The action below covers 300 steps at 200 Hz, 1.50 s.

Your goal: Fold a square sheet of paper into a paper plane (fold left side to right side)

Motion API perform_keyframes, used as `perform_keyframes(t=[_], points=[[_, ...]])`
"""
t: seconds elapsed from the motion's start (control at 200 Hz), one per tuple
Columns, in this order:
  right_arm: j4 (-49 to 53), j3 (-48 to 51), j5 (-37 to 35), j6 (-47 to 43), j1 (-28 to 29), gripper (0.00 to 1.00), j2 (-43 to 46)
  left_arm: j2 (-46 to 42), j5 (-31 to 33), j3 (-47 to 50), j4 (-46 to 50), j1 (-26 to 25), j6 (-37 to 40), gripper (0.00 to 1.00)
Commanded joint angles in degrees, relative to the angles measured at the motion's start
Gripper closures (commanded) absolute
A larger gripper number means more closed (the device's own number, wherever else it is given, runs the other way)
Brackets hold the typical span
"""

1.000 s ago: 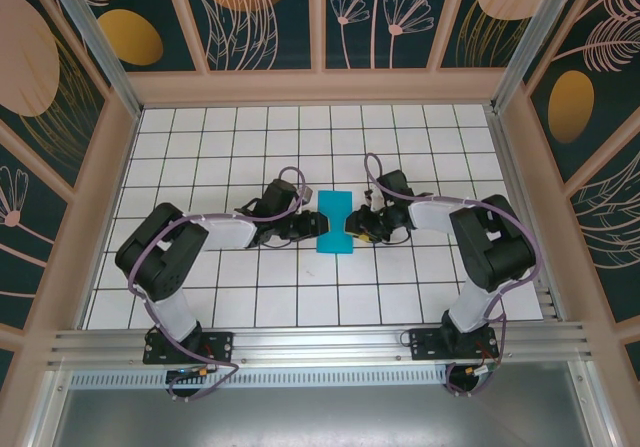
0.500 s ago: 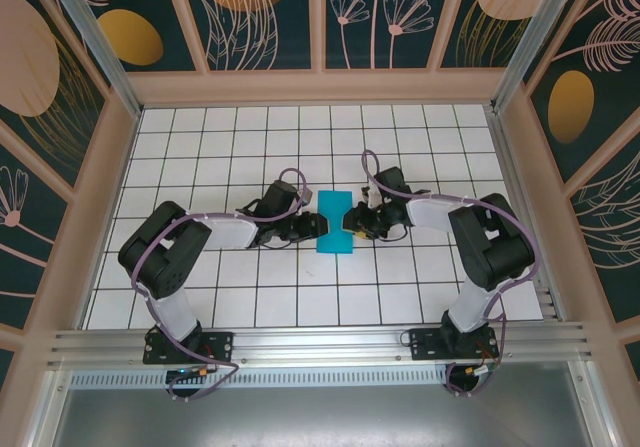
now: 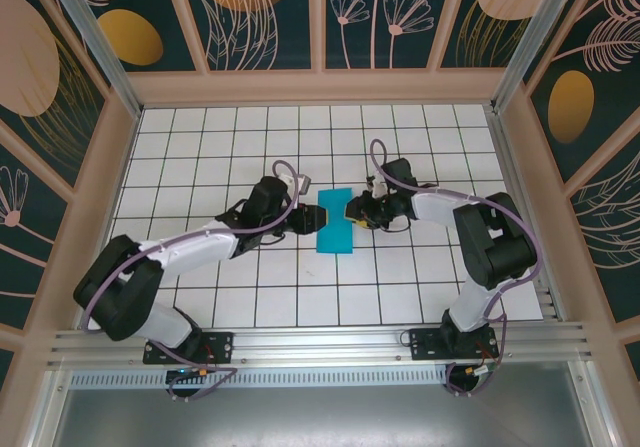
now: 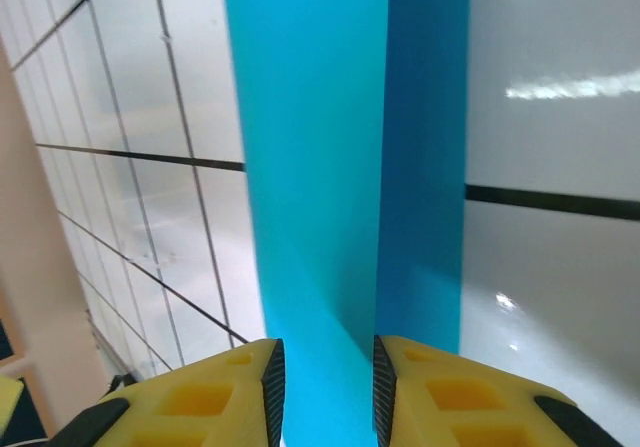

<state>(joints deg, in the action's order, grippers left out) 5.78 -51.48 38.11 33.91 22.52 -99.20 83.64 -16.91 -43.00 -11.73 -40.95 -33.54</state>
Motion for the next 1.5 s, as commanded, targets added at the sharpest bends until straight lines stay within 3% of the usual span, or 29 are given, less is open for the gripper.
perform_keyframes(t=[0.0,0.235,0.4,0.681,0.966,1.201,1.496], points=[[-2.01,-2.15,4.22,1.83,-0.24,0.7,-1.37,-1.96,4.17,2.11,2.57,-2.75,5.04,0.54],[-1.21,-3.49,5.03,2.21,-0.36,0.72,-1.64,-1.1,11.47,0.01,5.69,-9.38,6.65,0.49],[-1.86,-3.34,5.49,3.2,-0.33,0.74,-1.42,3.04,15.99,-3.45,8.09,-13.24,6.64,0.4],[-2.24,-3.2,5.57,3.77,-0.29,0.74,-1.0,10.94,20.58,-10.41,12.79,-16.71,8.27,0.33],[-2.46,-3.0,5.37,3.97,-0.23,0.75,-1.17,18.43,29.97,-17.94,19.95,-20.35,10.07,0.28],[-2.23,-2.83,5.16,3.88,-0.17,0.75,-1.26,19.92,34.91,-19.79,22.74,-20.81,9.55,0.35],[-1.03,-2.92,4.01,3.02,-0.08,0.75,-1.54,18.51,34.15,-20.19,23.15,-20.84,10.58,0.6]])
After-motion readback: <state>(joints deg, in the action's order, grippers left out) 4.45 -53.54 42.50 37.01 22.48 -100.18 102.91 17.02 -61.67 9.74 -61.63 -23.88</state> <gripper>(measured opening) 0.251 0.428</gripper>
